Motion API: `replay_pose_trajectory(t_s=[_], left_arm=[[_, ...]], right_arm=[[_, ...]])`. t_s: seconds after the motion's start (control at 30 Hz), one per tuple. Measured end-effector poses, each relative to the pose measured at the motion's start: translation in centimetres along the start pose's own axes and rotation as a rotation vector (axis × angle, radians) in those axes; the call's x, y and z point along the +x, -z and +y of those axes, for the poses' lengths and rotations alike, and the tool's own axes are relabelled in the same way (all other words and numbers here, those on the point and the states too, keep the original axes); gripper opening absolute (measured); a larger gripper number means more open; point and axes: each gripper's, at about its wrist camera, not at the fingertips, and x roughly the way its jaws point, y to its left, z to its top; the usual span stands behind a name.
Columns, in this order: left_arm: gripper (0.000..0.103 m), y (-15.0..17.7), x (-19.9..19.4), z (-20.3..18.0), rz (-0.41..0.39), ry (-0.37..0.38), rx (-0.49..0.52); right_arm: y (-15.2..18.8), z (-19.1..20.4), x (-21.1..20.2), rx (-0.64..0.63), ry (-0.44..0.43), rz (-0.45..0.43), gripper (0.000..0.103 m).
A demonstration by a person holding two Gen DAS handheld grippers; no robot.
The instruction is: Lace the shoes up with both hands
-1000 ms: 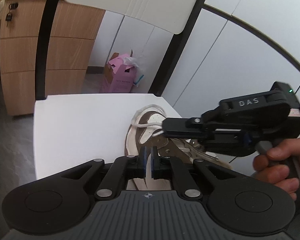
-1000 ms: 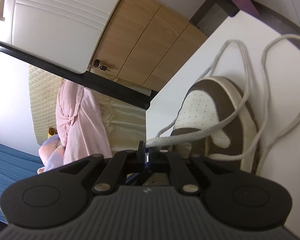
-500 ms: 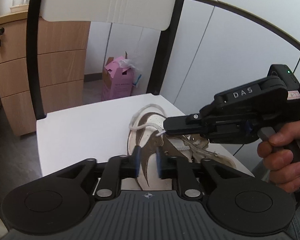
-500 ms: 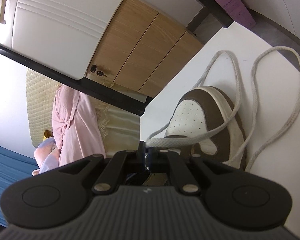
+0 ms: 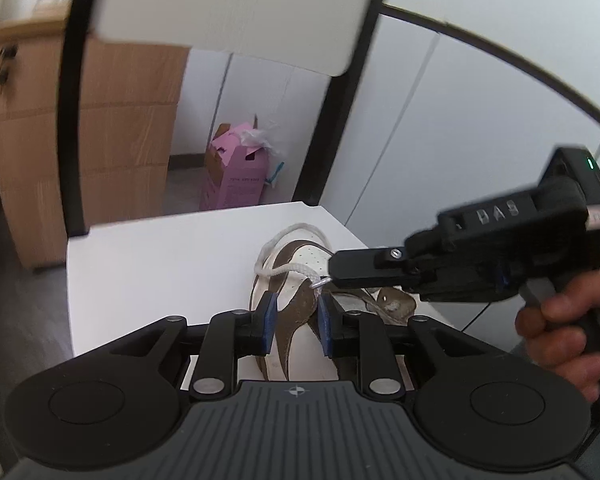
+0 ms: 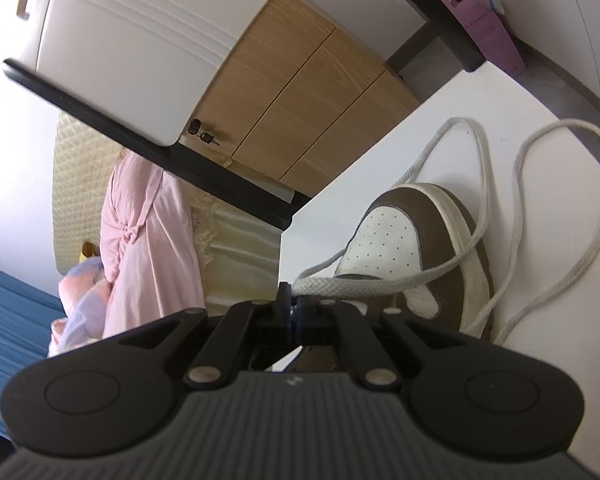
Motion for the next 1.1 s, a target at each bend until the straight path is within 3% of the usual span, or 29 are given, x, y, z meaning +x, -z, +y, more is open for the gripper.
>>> replay_pose_trajectory(t_s=[0.37,0.67,1.1], left_arm=[[0.025,1.0,0.5,4.9,0.025,0.11,-0.399],[0.025,1.2,0.9,6.0,0.031,0.149,-0.499],[0.025,1.5,1.0,6.8,0.041,0.165,-0.549]], right_arm=[[0.4,2.5,0.3,-0.233,0.079,0.007,0.003],[0.8,3.0,0.9,-0.295,0.105,0.015,0.003],[1.2,3.6,1.7,-0.351,0.142,0.008,0.003]])
